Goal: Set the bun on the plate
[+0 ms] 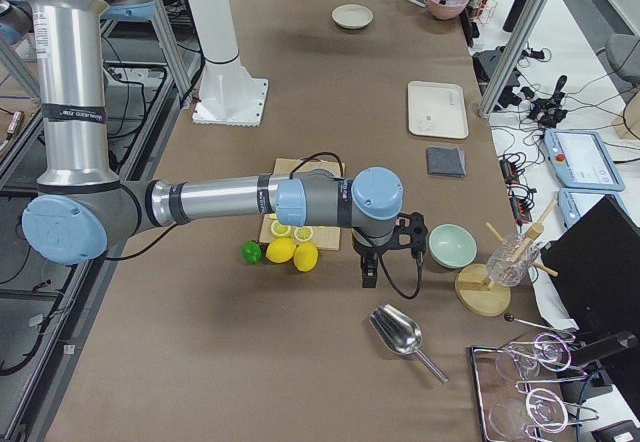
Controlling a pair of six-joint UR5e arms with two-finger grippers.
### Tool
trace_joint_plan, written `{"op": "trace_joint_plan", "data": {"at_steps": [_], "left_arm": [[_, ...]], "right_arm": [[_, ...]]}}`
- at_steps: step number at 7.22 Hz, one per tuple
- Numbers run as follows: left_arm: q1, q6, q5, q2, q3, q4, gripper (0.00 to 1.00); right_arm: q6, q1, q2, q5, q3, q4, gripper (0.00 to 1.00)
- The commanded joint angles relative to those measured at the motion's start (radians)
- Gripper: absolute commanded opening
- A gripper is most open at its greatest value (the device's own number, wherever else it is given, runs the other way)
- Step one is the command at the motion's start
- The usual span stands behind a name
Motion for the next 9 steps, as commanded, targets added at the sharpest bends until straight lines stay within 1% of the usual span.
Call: {"op": "trace_joint_plan", "data": {"at_steps": [1,2,3,4,5,6,7,8,9], "left_arm": [[0.003,0.000,0.002,-0.018,0.007,-0.010,0.98],[0.003,0.009,-0.001,-0.016,0.010,-0.018,0.98],[0.003,0.012,-0.024,-0.018,0.020,-0.100,0.98],[0.013,0.011,-0.024,-0.015,0.077,-0.195,0.98],[0.026,-0.041,-0.036,-0.021,0.184,-0.329,0.98],[0.029,-0.164,-0.088,-0.025,0.302,-0.530,0.98],[0.080,-0.284,-0.108,-0.036,0.370,-0.674,0.98],[0.164,-0.458,-0.106,-0.050,0.374,-0.759,0.98],[0.246,-0.577,-0.087,-0.052,0.386,-0.853,0.98]], "right_arm": [[0.001,0.000,0.000,0.000,-0.003,-0.001,1.00],[0.001,0.000,0.000,0.000,-0.002,0.000,1.00],[0.001,0.000,0.001,0.000,-0.001,0.000,1.00],[0.003,0.000,0.001,0.001,0.002,0.000,1.00],[0.045,0.000,0.001,0.003,0.008,0.002,1.00],[0.053,-0.003,0.001,0.004,0.008,0.003,1.00],[0.055,-0.011,0.001,0.004,0.008,0.003,1.00],[0.055,-0.018,0.001,0.004,0.008,0.003,1.00],[0.055,-0.018,0.001,0.004,0.008,0.003,1.00]]}}
